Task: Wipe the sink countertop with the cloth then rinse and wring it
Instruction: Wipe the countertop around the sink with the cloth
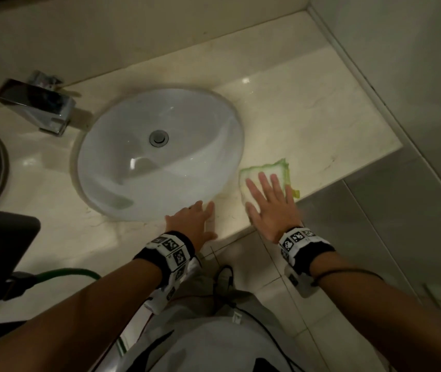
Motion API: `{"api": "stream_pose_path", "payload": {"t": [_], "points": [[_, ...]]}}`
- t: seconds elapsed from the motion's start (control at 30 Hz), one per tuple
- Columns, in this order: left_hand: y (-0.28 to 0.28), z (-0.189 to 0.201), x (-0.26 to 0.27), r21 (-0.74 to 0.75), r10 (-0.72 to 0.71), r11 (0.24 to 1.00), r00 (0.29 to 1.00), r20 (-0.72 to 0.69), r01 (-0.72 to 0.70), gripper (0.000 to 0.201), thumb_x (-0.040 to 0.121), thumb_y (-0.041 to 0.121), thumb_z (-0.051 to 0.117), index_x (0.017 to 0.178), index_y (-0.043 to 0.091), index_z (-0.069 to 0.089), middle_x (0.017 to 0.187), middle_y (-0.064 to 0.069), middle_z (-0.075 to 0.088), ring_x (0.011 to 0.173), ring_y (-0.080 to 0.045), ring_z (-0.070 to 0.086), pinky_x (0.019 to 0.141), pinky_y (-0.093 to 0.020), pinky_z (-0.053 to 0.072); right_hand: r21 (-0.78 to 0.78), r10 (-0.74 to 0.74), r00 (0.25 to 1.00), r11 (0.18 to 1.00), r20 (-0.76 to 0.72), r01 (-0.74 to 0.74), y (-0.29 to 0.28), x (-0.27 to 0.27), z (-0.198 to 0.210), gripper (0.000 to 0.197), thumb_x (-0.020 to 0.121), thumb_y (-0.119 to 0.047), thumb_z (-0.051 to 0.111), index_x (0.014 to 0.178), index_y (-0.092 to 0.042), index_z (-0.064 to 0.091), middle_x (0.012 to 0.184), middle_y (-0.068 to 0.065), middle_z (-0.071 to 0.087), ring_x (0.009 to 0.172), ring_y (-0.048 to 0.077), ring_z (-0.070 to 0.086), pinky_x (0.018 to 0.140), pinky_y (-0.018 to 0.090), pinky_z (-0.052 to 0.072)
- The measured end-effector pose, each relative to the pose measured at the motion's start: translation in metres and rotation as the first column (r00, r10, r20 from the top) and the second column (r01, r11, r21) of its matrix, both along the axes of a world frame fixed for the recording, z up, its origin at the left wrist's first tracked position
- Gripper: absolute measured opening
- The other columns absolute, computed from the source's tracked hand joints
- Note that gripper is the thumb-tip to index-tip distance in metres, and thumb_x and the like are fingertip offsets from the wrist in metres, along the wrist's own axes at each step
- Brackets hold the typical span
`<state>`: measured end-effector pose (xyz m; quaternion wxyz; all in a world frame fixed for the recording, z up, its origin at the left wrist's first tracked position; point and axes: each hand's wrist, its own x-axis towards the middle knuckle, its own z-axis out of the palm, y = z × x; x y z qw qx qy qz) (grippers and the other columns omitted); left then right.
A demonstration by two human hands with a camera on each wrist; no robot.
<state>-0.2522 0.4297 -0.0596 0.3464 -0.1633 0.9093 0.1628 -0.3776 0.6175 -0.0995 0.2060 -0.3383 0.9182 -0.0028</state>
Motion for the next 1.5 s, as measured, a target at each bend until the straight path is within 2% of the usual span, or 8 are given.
{"api": "stream_pose_path", "payload": {"t": [0.2, 0.3, 0.57, 0.9, 1.07, 1.27, 1.33, 1.5], "points": [[-0.006, -0.001, -0.004, 0.045, -0.027, 0.999, 1.000, 0.008, 0.027, 0.081, 0.090, 0.057, 0.053, 0.153, 0.032, 0.008, 0.157, 0.002, 0.022, 0.136, -0.028, 0.037, 0.106, -0.054, 0.037, 0.027, -0.324, 0.945, 0.946, 0.029, 0.324, -0.030, -0.024, 0.007, 0.060, 0.100, -0.048, 0.017, 0.152, -0.038, -0.010, 0.162, -0.002, -0.018, 0.148, 0.024, -0.017, 0.119, 0.051, -0.009], [-0.015, 0.000, -0.008, 0.049, -0.101, 0.994, 0.995, -0.021, 0.102, 0.077, 0.090, 0.052, 0.056, 0.152, 0.030, 0.016, 0.150, 0.001, 0.035, 0.131, -0.027, 0.043, 0.105, -0.045, 0.040, 0.023, -0.389, 0.920, 0.921, 0.056, 0.388, -0.047, -0.015, 0.013, 0.059, 0.101, -0.046, 0.017, 0.153, -0.035, -0.011, 0.161, 0.001, -0.020, 0.148, 0.027, -0.019, 0.118, 0.054, -0.010], [-0.027, 0.004, -0.014, 0.047, -0.135, 0.989, 0.990, -0.037, 0.137, 0.071, 0.091, 0.055, 0.052, 0.151, 0.035, 0.020, 0.146, 0.003, 0.043, 0.130, -0.023, 0.045, 0.105, -0.037, 0.041, -0.011, -0.028, 1.000, 1.000, 0.001, 0.028, -0.056, 0.039, 0.002, 0.062, 0.095, -0.049, 0.008, 0.153, -0.035, -0.006, 0.163, 0.003, -0.012, 0.148, 0.031, -0.014, 0.118, 0.057, -0.006], [-0.011, 0.015, -0.033, -0.099, -0.173, 0.980, 0.985, -0.020, 0.170, 0.051, 0.097, 0.050, 0.040, 0.144, 0.030, 0.034, 0.129, -0.001, 0.056, 0.110, -0.026, 0.058, 0.086, -0.038, 0.052, -0.063, 0.181, 0.983, 0.982, 0.025, -0.179, 0.002, -0.025, -0.001, 0.057, 0.099, -0.055, 0.013, 0.151, -0.045, -0.009, 0.160, -0.010, -0.018, 0.147, 0.017, -0.022, 0.119, 0.047, -0.009], [0.020, 0.022, -0.062, -0.097, -0.008, 0.995, 0.991, -0.132, -0.005, 0.050, 0.096, 0.047, 0.045, 0.144, 0.032, 0.035, 0.154, 0.002, 0.029, 0.132, -0.023, 0.042, 0.099, -0.039, 0.045, -0.035, 0.050, 0.998, 0.998, -0.024, -0.051, 0.052, -0.091, 0.000, 0.058, 0.098, -0.056, 0.010, 0.151, -0.044, -0.010, 0.161, -0.009, -0.017, 0.148, 0.019, -0.017, 0.119, 0.049, -0.006], [0.060, 0.015, -0.104, 0.005, 0.056, 0.998, 0.971, -0.233, -0.056, 0.066, 0.094, 0.050, 0.050, 0.150, 0.031, 0.021, 0.159, 0.005, 0.017, 0.143, -0.019, 0.025, 0.109, -0.042, 0.038, -0.093, -0.062, 0.995, 0.994, -0.077, 0.055, 0.062, -0.106, -0.008, 0.062, 0.097, -0.052, 0.011, 0.155, -0.033, 0.000, 0.164, 0.002, -0.003, 0.150, 0.031, -0.005, 0.118, 0.057, 0.000], [0.075, 0.013, -0.116, 0.003, 0.049, 0.999, 0.974, -0.219, -0.050, 0.068, 0.094, 0.049, 0.051, 0.151, 0.030, 0.018, 0.160, 0.005, 0.013, 0.145, -0.020, 0.019, 0.111, -0.041, 0.034, -0.136, 0.010, 0.995, 0.990, -0.103, -0.024, 0.059, -0.099, -0.009, 0.063, 0.097, -0.048, 0.020, 0.156, -0.027, 0.012, 0.163, 0.006, 0.008, 0.149, 0.035, 0.004, 0.116, 0.061, 0.007], [0.103, 0.004, -0.136, -0.046, -0.022, 0.999, 0.980, -0.199, 0.013, 0.072, 0.094, 0.048, 0.050, 0.153, 0.029, 0.013, 0.162, 0.002, 0.008, 0.148, -0.028, 0.008, 0.114, -0.041, 0.030, -0.189, 0.292, 0.946, 0.930, -0.141, -0.316, 0.078, -0.114, -0.013, 0.060, 0.099, -0.049, 0.024, 0.155, -0.028, 0.015, 0.162, 0.005, 0.015, 0.149, 0.032, 0.012, 0.113, 0.060, 0.020]]}}
